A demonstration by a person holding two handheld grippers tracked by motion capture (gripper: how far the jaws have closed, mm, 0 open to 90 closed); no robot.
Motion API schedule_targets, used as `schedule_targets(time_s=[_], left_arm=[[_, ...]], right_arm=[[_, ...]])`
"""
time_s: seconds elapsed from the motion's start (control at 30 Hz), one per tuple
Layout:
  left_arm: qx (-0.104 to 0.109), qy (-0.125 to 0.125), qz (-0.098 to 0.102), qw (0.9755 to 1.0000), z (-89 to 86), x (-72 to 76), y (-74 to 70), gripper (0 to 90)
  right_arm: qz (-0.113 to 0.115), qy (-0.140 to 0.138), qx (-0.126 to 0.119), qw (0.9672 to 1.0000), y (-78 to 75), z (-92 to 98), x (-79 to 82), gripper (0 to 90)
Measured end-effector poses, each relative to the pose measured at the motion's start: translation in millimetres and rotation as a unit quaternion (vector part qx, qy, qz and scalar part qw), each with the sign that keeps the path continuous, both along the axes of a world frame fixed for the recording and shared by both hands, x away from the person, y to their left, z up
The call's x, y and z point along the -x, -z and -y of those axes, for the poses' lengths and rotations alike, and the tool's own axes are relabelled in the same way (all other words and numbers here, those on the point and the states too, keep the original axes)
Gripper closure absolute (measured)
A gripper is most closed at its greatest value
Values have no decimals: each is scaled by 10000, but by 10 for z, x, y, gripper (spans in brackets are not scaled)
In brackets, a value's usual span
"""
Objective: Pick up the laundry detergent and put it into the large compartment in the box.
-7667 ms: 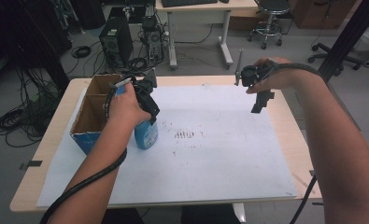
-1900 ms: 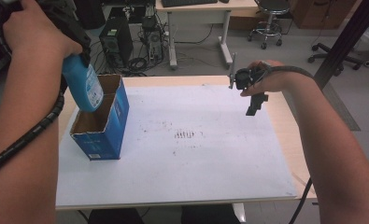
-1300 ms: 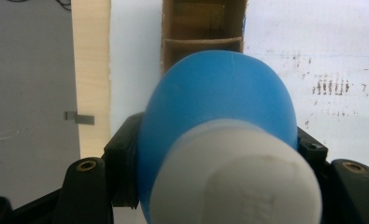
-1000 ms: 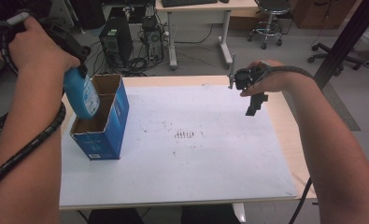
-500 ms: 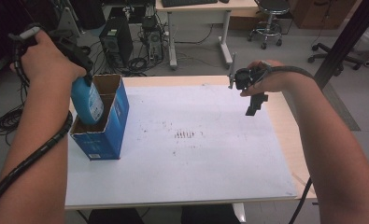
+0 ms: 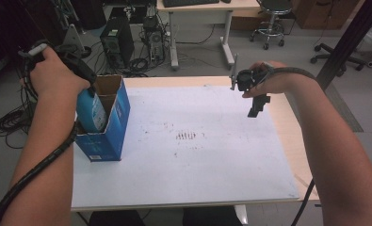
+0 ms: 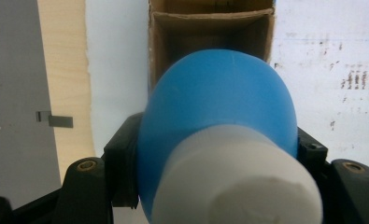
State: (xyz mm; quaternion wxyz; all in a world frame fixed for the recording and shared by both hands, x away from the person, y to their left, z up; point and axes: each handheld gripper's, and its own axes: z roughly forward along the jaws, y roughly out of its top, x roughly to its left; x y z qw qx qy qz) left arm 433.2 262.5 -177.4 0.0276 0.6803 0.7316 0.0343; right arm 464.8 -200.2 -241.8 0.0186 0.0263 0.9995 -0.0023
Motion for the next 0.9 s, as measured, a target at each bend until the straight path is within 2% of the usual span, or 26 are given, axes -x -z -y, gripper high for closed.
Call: schedule_targets(time_s=[0.47, 0.9], left_arm=[[28, 45, -149, 9999, 48, -40, 303, 365], [73, 69, -217, 9997, 50, -67, 508, 365]], right_arm=[[-40, -30, -19, 10000, 59, -16, 0, 65], [-65, -20, -34, 10000, 88, 0, -11, 66]])
